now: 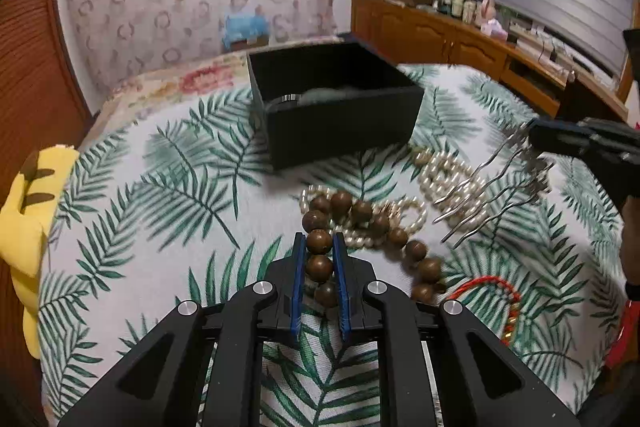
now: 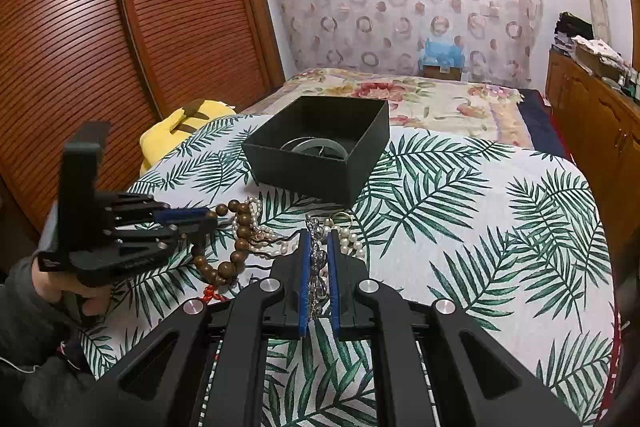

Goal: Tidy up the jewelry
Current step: 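Grasp the brown wooden bead bracelet with the left gripper while the right lifts the hair fork, then lower the silver hair fork into the black box and open the right gripper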

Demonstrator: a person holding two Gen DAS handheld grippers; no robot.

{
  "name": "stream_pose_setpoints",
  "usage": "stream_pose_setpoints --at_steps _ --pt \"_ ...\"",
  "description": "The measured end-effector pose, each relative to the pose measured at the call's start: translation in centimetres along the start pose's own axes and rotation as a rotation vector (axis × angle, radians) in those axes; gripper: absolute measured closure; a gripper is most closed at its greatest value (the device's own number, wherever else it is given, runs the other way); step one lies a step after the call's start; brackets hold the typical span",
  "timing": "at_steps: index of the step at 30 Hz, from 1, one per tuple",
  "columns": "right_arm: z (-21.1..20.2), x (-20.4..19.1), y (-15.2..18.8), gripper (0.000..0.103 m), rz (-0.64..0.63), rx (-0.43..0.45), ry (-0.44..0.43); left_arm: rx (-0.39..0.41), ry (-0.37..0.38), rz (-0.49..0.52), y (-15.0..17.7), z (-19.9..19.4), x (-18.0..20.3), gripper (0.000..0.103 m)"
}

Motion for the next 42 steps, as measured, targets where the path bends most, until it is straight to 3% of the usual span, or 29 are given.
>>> stream_pose_setpoints --at_steps 17,28,36,42 --pt "-1.1 -0.1 -2.8 0.094 -0.041 0.042 0.011 0.177 0.029 -0.009 -5.0 -6.1 0.8 0.091" --pt "-0.8 0.8 -7.9 0.094 -0.082 0.101 0.014 0.231 0.02 -0.006 -8.7 -6.7 -0.3 0.091" --pt "2.5 2.6 -11.9 0.094 -0.067 0.113 -0.002 0.27 -0.01 -0.013 -12.3 -6.1 -2.0 0.091" --pt "7.2 3.5 -13.1 0.094 -0.052 0.062 -0.036 0.277 -0.03 -0.011 -14.3 -5.0 -3.2 0.091"
Point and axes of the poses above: each gripper's, at about its wrist camera, not at the fingertips, and z roughly the way its jaws point, x to its right, y to its underside, the point moved 10 cm from there along z, roughly the way its jaws point, and after that the axes turned 4 degrees about -y, right-handed, at the moved point
